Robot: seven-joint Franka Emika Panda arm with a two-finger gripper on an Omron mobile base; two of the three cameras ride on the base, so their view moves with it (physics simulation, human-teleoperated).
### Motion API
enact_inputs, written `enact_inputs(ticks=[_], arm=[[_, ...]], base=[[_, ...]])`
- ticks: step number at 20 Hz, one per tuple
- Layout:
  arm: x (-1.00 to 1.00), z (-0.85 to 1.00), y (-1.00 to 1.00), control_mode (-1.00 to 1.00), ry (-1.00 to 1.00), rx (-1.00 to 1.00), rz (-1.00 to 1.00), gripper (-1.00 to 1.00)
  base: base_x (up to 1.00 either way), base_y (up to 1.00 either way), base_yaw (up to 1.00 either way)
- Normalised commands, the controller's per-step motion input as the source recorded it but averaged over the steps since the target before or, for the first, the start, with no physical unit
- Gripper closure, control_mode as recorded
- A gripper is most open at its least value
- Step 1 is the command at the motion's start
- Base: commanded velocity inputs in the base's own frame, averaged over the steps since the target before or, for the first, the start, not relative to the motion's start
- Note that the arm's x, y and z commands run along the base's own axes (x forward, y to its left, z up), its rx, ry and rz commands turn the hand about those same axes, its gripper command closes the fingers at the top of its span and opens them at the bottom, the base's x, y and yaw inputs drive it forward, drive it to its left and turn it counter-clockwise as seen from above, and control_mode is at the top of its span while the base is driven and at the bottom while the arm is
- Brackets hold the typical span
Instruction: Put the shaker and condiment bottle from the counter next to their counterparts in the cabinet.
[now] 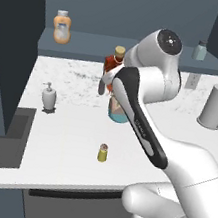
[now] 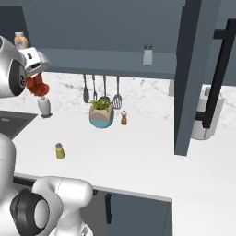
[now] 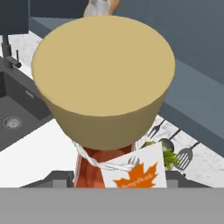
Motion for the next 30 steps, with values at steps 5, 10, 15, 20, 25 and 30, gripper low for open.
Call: enact_inputs(ticks=[5, 10, 15, 20, 25, 30], arm=[[0.0, 0.12, 0.0, -1.0, 0.15, 0.0, 0.0, 1.0], [0.0, 0.13, 0.0, -1.0, 0.19, 0.0, 0.0, 1.0], [0.05, 0.23, 0.02, -1.0, 0.07, 0.0, 0.0, 1.0], [0.25, 0.29, 0.11, -1.0, 0.0, -0.02, 0.02, 1.0], [0.19, 0.19, 0.18, -1.0, 0.0, -0.03, 0.01, 1.0], [0.14, 0.01, 0.16, -1.0, -0.01, 0.0, 0.0, 1.0]], base=[[0.0, 0.0, 0.0], [0.0, 0.0, 0.0], [0.0, 0.0, 0.0], [0.0, 0.0, 0.0], [0.0, 0.0, 0.0], [0.0, 0.0, 0.0]])
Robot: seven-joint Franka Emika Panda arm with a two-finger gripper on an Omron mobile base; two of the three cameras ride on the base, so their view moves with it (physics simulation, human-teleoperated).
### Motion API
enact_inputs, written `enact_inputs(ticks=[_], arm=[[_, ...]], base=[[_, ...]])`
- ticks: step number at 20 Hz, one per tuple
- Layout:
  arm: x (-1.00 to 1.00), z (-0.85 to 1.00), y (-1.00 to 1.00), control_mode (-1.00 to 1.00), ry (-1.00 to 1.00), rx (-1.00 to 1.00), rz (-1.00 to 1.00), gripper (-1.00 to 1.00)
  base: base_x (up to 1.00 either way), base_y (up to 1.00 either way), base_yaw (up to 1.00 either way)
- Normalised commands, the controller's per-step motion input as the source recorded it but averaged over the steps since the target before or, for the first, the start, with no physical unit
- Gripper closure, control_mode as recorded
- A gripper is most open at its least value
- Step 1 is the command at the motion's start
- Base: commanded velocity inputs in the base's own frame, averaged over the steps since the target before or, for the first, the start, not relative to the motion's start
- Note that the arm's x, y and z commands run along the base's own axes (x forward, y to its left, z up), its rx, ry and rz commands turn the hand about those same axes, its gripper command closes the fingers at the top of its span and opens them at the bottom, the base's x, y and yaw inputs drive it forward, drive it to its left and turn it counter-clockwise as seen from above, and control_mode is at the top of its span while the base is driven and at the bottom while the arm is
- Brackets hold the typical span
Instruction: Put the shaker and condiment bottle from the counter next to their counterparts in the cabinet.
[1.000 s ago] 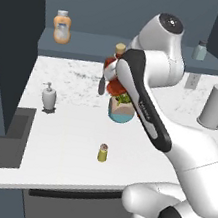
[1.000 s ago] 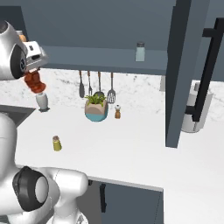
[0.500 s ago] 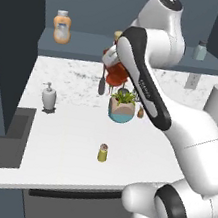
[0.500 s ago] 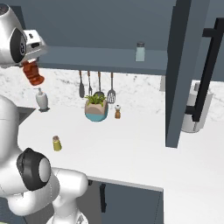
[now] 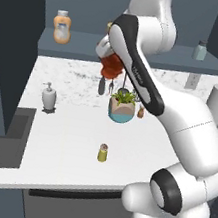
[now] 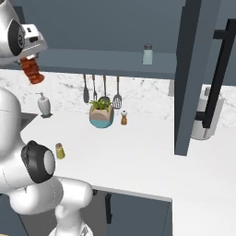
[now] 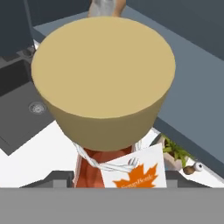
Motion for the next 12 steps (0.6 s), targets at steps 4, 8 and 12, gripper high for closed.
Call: enact_inputs(ticks=[4, 8, 12], arm=[[0.15, 0.0, 0.06, -1.0, -0.07, 0.01, 0.0, 1.0], [0.08, 0.0, 0.03, -1.0, -0.14, 0.05, 0.0, 1.0], [0.01, 0.0, 0.01, -1.0, -0.16, 0.07, 0.0, 1.0]], base=[[0.0, 0.0, 0.0], [0.0, 0.0, 0.0], [0.0, 0.0, 0.0]])
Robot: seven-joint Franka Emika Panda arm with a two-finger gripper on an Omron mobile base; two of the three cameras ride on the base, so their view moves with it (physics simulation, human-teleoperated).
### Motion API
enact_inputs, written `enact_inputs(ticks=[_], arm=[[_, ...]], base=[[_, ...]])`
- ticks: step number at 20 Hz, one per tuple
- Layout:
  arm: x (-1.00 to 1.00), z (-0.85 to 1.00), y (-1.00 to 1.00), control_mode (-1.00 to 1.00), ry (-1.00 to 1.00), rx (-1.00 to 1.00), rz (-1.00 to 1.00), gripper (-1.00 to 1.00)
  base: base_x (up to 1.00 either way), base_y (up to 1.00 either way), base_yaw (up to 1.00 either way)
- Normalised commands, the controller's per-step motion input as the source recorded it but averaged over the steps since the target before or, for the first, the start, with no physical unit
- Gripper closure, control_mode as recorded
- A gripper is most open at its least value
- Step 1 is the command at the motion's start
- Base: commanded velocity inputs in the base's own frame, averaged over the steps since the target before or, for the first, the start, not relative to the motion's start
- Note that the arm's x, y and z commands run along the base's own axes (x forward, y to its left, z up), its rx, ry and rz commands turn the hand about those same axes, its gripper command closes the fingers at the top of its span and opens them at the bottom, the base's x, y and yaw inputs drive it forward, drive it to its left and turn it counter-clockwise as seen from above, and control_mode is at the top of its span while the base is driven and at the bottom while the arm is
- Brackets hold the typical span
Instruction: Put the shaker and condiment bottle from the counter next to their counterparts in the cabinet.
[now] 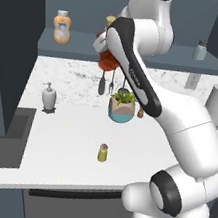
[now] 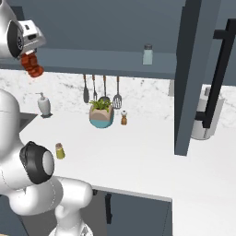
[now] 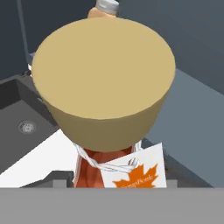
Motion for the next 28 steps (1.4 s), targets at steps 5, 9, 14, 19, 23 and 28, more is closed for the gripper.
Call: enact_inputs(ticks=[5, 9, 14, 19, 23, 28], arm=[[0.05, 0.0, 0.09, -1.0, -0.09, 0.04, 0.0, 1.0], [0.23, 0.0, 0.19, -1.0, -0.01, 0.0, 0.0, 1.0], [0.37, 0.0, 0.17, -1.0, 0.0, 0.0, 0.0, 1.0], [0.38, 0.0, 0.13, -1.0, 0.0, 0.02, 0.0, 1.0], [0.39, 0.0, 0.14, -1.0, 0.0, 0.01, 0.0, 1.0], [0.37, 0.0, 0.18, -1.0, 0.0, 0.0, 0.0, 1.0]], base=[[0.0, 0.0, 0.0], [0.0, 0.0, 0.0], [0.0, 0.0, 0.0], [0.0, 0.0, 0.0], [0.0, 0.0, 0.0], [0.0, 0.0, 0.0]])
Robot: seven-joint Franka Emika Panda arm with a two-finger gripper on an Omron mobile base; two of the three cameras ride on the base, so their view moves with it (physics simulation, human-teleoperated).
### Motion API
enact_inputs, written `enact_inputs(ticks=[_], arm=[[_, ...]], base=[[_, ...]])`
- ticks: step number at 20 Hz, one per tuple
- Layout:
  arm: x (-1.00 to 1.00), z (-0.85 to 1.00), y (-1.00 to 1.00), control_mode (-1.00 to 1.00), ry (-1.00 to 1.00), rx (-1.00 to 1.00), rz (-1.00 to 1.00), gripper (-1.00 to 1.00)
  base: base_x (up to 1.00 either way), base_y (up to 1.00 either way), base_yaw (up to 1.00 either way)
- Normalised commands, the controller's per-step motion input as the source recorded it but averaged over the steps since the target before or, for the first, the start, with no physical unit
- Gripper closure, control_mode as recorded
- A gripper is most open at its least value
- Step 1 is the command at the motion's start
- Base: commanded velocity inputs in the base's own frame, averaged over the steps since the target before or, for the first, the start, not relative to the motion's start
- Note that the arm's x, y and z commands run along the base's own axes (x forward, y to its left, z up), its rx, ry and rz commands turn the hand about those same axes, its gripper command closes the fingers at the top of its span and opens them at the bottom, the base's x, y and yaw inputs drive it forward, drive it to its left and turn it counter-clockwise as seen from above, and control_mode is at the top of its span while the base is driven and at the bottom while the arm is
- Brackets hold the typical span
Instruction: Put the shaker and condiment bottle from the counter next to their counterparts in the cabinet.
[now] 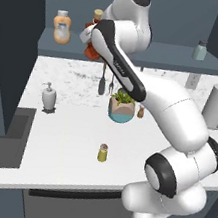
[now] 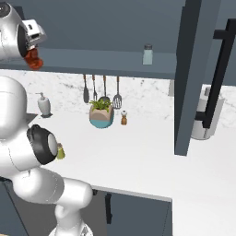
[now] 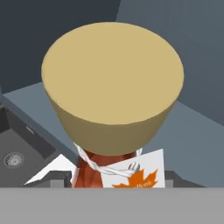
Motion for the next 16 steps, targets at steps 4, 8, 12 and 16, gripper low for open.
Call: enact_inputs(ticks=[4, 8, 12, 16], arm=[[0.34, 0.0, 0.21, -1.0, 0.0, 0.0, 0.0, 1.0], [0.41, -0.03, 0.19, -1.0, 0.0, 0.0, 0.0, 1.0], [0.43, -0.17, 0.12, -1.0, 0.0, 0.0, 0.0, 1.0], [0.43, -0.3, 0.07, -1.0, 0.0, 0.0, 0.0, 1.0]], base=[[0.0, 0.0, 0.0], [0.0, 0.0, 0.0], [0.0, 0.0, 0.0], [0.0, 0.0, 0.0]])
